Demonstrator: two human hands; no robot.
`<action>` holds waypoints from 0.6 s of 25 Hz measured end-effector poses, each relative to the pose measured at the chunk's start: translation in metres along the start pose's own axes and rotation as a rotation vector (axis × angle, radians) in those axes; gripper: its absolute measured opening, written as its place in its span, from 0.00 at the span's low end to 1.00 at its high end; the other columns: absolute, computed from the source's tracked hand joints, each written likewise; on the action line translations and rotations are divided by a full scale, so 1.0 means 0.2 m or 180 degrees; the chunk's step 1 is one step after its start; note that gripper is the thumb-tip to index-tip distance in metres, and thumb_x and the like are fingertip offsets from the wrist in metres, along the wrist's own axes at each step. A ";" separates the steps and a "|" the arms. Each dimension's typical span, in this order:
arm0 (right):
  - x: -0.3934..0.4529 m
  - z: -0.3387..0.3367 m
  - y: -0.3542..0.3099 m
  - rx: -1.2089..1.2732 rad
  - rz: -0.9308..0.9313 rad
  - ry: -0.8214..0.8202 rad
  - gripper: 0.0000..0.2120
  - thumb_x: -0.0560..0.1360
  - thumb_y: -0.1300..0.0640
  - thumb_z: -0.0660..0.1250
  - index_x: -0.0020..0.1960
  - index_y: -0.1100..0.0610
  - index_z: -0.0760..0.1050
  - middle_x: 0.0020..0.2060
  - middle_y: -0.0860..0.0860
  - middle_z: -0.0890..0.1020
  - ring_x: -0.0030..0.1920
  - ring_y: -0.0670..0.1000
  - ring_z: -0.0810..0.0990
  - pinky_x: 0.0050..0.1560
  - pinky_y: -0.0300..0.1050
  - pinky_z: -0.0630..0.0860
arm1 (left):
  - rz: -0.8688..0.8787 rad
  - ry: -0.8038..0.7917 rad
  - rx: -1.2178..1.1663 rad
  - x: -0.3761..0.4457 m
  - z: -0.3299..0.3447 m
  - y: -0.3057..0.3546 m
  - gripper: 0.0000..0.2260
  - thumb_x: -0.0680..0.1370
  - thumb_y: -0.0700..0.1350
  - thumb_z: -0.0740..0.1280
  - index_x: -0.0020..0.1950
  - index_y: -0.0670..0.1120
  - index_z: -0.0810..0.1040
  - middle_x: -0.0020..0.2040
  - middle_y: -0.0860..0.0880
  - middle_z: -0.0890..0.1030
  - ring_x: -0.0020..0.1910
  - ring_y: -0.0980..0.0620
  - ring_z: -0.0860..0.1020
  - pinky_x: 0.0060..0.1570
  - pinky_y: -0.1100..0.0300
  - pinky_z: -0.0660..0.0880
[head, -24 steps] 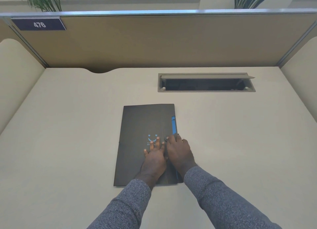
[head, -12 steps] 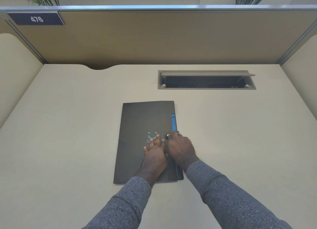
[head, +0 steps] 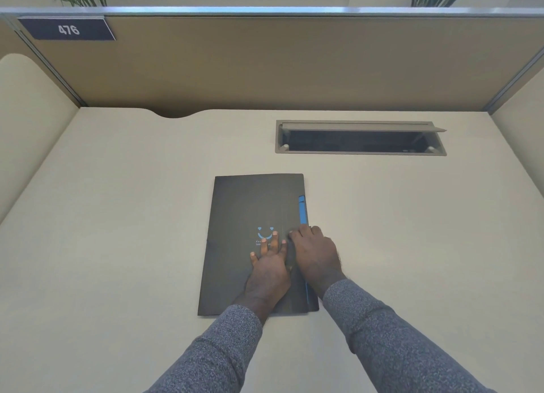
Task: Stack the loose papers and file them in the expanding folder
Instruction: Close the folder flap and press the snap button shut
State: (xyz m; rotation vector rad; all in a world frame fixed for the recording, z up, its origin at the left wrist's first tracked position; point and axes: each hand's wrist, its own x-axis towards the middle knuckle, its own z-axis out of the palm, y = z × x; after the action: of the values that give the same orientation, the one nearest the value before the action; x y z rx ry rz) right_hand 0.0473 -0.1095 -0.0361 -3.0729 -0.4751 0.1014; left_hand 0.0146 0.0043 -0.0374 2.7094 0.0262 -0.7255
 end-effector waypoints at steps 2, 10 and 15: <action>0.00 0.00 -0.01 0.0023 0.0060 -0.0041 0.11 0.64 0.63 0.75 0.46 0.56 0.81 0.41 0.53 0.81 0.39 0.56 0.80 0.26 0.44 0.70 | 0.0009 0.0032 0.0026 0.00 0.00 0.00 0.27 0.82 0.46 0.56 0.79 0.45 0.50 0.81 0.46 0.43 0.79 0.41 0.45 0.73 0.37 0.50; -0.01 0.00 -0.01 0.0062 0.0000 -0.0010 0.14 0.58 0.64 0.79 0.41 0.55 0.81 0.37 0.52 0.80 0.37 0.55 0.79 0.24 0.43 0.69 | 0.0014 0.0024 -0.0038 -0.02 -0.01 0.00 0.27 0.82 0.46 0.55 0.79 0.45 0.50 0.81 0.46 0.44 0.79 0.41 0.45 0.73 0.36 0.49; -0.01 -0.03 0.01 0.0410 -0.0005 -0.0201 0.18 0.74 0.62 0.64 0.63 0.53 0.77 0.58 0.52 0.78 0.57 0.55 0.76 0.44 0.49 0.75 | 0.0079 0.0069 -0.0440 -0.04 -0.03 -0.01 0.26 0.81 0.44 0.57 0.78 0.45 0.54 0.81 0.46 0.45 0.79 0.43 0.45 0.75 0.39 0.48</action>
State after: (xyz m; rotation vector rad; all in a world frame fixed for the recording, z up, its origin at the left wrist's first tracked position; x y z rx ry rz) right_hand 0.0462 -0.1132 -0.0302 -2.9505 -0.4547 0.2204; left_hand 0.0105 0.0088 -0.0286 2.5813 0.0462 -0.6621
